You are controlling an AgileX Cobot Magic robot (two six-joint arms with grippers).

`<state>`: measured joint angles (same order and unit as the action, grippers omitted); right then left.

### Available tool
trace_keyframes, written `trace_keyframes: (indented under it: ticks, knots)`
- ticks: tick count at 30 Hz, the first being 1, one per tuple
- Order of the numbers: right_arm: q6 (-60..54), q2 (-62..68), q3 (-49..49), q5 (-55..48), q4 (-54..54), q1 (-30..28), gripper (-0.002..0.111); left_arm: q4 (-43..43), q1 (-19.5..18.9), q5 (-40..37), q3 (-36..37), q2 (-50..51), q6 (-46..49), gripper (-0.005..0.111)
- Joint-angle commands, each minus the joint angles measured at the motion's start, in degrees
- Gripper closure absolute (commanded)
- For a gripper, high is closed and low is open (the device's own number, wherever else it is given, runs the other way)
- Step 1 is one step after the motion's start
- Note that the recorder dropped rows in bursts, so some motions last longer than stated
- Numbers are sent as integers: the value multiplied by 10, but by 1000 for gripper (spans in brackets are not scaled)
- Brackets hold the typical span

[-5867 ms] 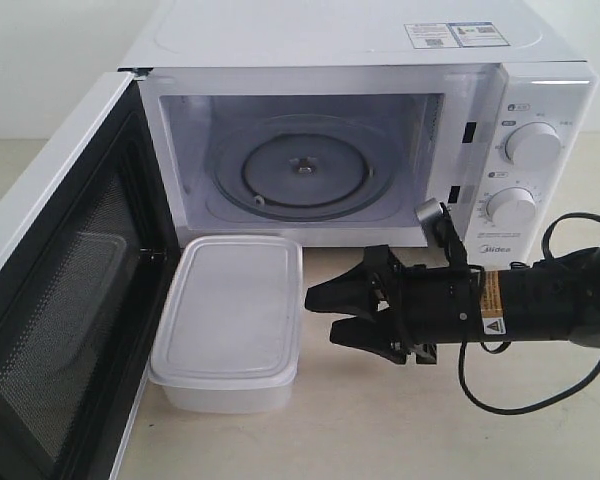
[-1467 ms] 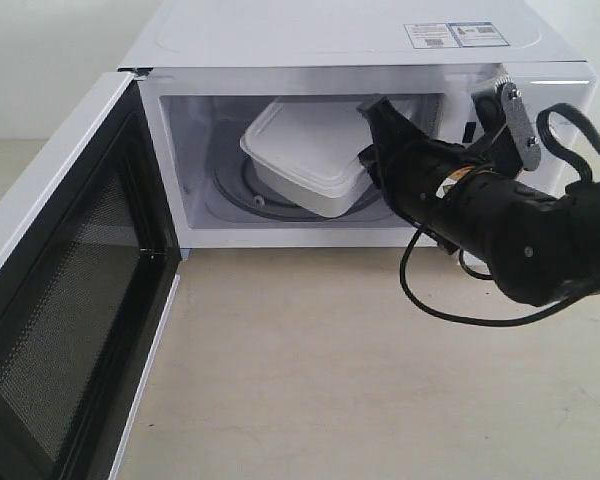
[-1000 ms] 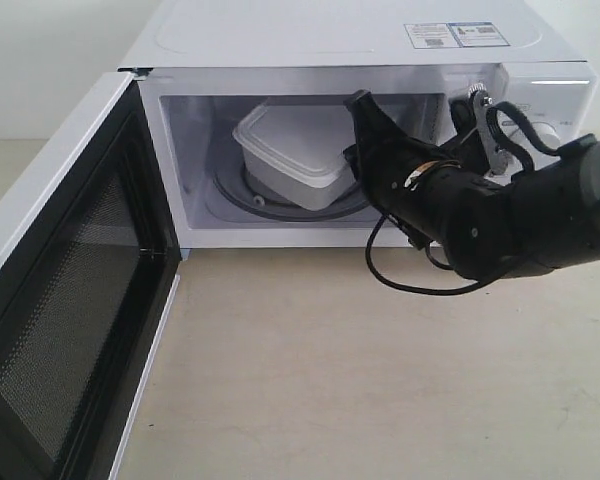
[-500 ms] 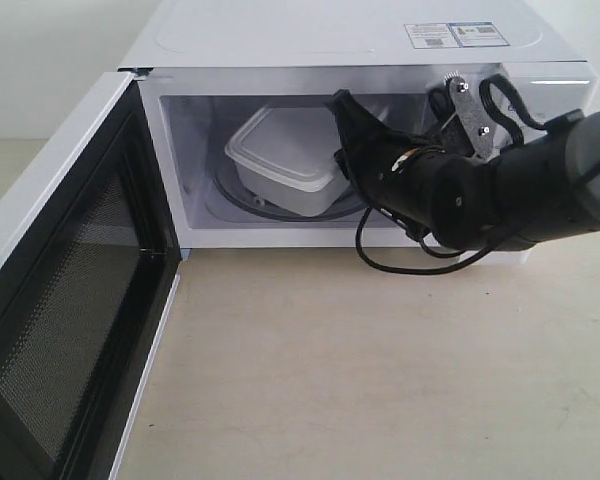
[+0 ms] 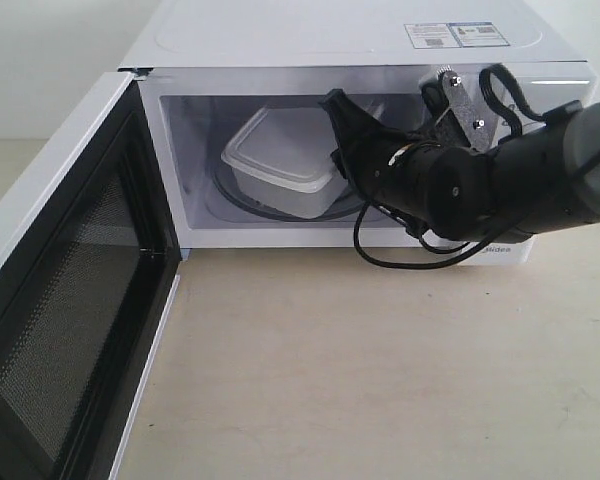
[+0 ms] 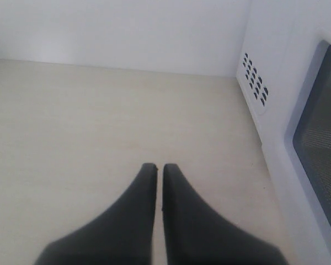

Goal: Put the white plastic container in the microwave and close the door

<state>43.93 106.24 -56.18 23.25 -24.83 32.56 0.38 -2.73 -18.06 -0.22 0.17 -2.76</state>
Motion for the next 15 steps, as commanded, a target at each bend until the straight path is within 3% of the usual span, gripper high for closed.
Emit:
trace_keyframes:
  ticks: [1, 10, 13, 15]
  knots:
    - [-4, -4, -5, 4, 0, 0, 108, -4, 0, 5, 2, -2, 3, 102]
    - [-6, -4, -5, -4, 14, 0, 107, -4, 0, 5, 2, -2, 3, 102]
    - [-6, -4, -5, -4, 18, 0, 98, -4, 0, 5, 2, -2, 3, 102]
    - [-9, -4, -5, -4, 18, 0, 85, -4, 0, 5, 2, -2, 3, 102]
